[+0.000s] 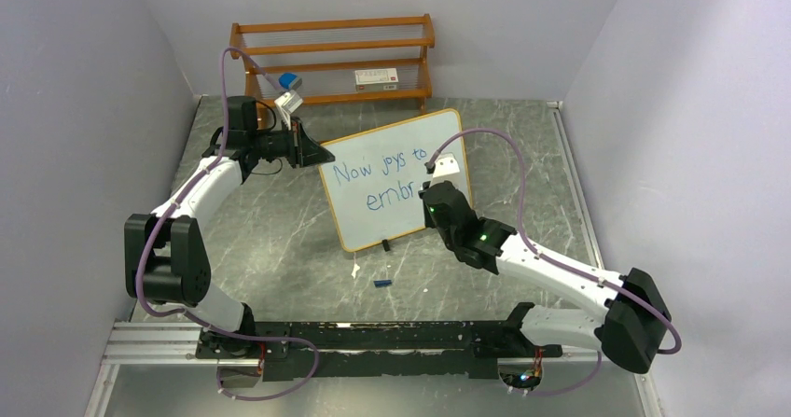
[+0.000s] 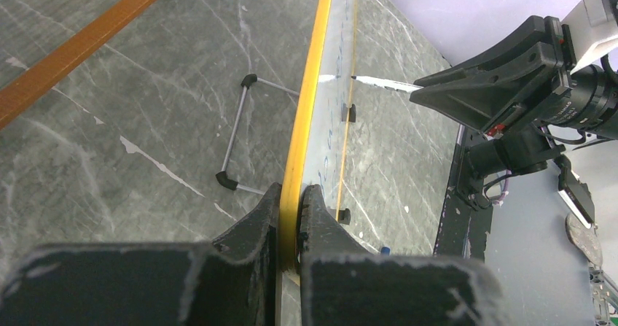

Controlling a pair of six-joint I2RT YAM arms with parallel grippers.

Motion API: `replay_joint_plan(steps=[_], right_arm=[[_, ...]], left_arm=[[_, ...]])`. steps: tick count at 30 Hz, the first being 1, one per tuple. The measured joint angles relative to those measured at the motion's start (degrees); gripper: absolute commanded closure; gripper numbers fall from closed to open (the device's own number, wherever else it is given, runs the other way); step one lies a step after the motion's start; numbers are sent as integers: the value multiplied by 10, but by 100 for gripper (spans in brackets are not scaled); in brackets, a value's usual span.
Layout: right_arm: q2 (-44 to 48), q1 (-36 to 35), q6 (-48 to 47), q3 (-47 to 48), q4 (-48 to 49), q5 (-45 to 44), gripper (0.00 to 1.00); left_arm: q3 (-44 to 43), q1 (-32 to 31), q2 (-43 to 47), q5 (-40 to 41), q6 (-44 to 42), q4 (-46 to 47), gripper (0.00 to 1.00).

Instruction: Write a sentence on the whiteboard

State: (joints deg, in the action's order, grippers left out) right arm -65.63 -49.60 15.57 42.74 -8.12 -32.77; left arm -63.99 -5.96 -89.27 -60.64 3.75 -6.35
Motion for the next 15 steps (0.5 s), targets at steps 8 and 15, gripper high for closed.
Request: replay_joint_plan(steps=[8, 15], right_arm=[[-9, 1, -1, 0, 14, 0, 100], [-14, 3, -4, 0, 26, -2, 100]], left_arm=[[0, 0, 0, 0, -1, -1, 95], [0, 0, 0, 0, -1, -2, 95]])
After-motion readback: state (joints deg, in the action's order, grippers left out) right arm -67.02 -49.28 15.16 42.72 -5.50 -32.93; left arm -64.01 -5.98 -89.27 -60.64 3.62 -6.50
